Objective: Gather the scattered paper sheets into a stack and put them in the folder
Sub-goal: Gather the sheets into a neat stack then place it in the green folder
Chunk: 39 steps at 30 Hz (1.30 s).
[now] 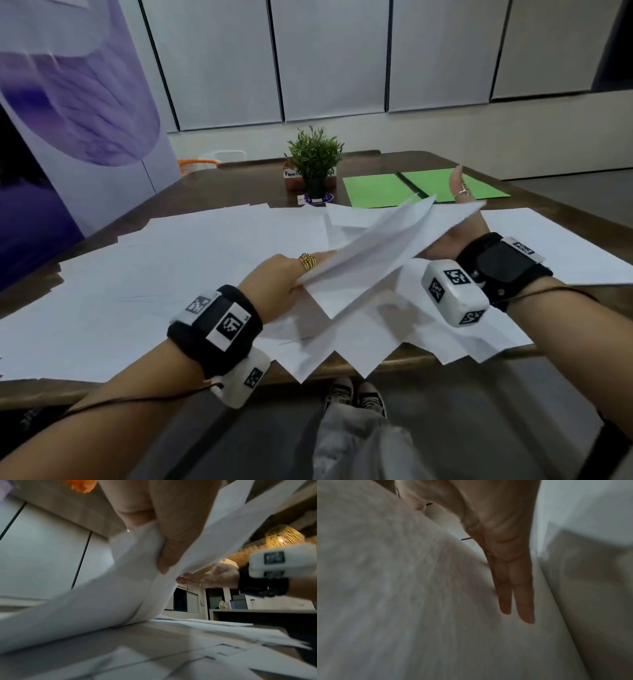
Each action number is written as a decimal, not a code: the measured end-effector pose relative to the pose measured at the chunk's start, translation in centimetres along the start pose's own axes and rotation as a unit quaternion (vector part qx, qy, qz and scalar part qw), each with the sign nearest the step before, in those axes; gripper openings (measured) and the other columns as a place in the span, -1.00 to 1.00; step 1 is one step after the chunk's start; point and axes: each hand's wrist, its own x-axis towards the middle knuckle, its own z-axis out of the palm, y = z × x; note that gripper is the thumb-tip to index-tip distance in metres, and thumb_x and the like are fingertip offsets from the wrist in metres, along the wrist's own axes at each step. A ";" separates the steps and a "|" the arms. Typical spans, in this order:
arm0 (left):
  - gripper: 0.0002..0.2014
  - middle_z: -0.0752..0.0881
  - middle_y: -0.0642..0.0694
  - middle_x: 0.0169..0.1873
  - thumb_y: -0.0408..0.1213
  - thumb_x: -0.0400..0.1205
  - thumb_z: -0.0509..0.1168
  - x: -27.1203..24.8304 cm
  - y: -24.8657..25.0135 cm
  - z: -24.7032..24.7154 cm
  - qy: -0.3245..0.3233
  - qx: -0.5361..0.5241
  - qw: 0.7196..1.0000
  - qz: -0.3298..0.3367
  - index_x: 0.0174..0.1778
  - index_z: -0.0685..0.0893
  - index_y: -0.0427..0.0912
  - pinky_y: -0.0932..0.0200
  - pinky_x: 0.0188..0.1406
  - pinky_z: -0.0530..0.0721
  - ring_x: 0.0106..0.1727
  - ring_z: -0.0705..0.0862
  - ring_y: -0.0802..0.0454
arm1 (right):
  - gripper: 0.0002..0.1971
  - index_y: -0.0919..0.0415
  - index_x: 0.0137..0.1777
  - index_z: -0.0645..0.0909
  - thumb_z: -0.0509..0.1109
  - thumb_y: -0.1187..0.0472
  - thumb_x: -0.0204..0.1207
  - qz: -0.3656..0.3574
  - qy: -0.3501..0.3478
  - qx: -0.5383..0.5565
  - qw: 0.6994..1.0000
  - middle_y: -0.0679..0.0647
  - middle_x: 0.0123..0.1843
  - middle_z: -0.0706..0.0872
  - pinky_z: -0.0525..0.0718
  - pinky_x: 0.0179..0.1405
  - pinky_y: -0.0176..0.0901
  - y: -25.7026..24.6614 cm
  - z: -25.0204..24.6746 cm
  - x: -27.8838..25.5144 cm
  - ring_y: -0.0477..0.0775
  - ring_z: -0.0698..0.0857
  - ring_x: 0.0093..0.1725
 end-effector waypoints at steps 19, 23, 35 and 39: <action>-0.18 0.23 -0.10 0.61 0.19 0.57 0.24 -0.9 -7.6 0.3 -0.173 -0.020 0.956 -0.236 0.64 0.11 -0.17 0.12 0.55 0.16 0.60 0.22 -0.02 | -0.50 0.29 0.33 0.55 0.36 0.65 0.42 -0.030 0.093 -0.426 0.899 -0.01 -0.19 0.79 0.66 -0.38 -0.49 2.4 -3.2 2.3 -0.20 0.75 -0.37; -0.16 0.39 -0.22 0.49 0.19 0.58 0.20 -0.8 -10.5 -0.9 -0.002 -0.174 0.902 -0.394 0.60 0.13 -0.33 0.11 0.18 0.57 0.45 0.44 -0.20 | -0.53 0.22 0.30 0.55 0.37 0.60 0.44 -0.137 0.084 -0.388 0.907 -0.03 -0.08 0.75 0.64 -0.35 -0.51 0.7 -3.0 1.9 -0.27 0.76 -0.34; -0.66 0.79 0.06 -0.12 0.11 0.66 0.15 0.7 -9.1 -2.2 0.118 -0.598 0.733 -0.302 0.10 0.65 -0.04 0.21 -0.11 0.62 -0.08 0.73 0.14 | -0.57 0.23 0.14 0.65 0.59 0.13 0.29 -0.016 0.033 -0.356 0.934 0.10 0.14 0.76 0.70 -0.17 -0.26 -0.5 -4.8 3.7 -0.05 0.78 -0.05; -0.67 0.73 -0.09 -0.02 -0.24 0.72 0.17 0.8 -8.5 -0.7 0.110 -0.527 0.783 -0.311 0.38 0.51 -0.28 0.26 -0.28 0.72 -0.20 0.75 0.09 | -0.94 0.30 -0.03 0.62 0.32 0.36 0.58 0.029 0.084 -0.393 0.915 0.12 -0.04 0.71 0.66 -0.39 -0.41 0.9 -4.8 4.5 -0.11 0.76 -0.31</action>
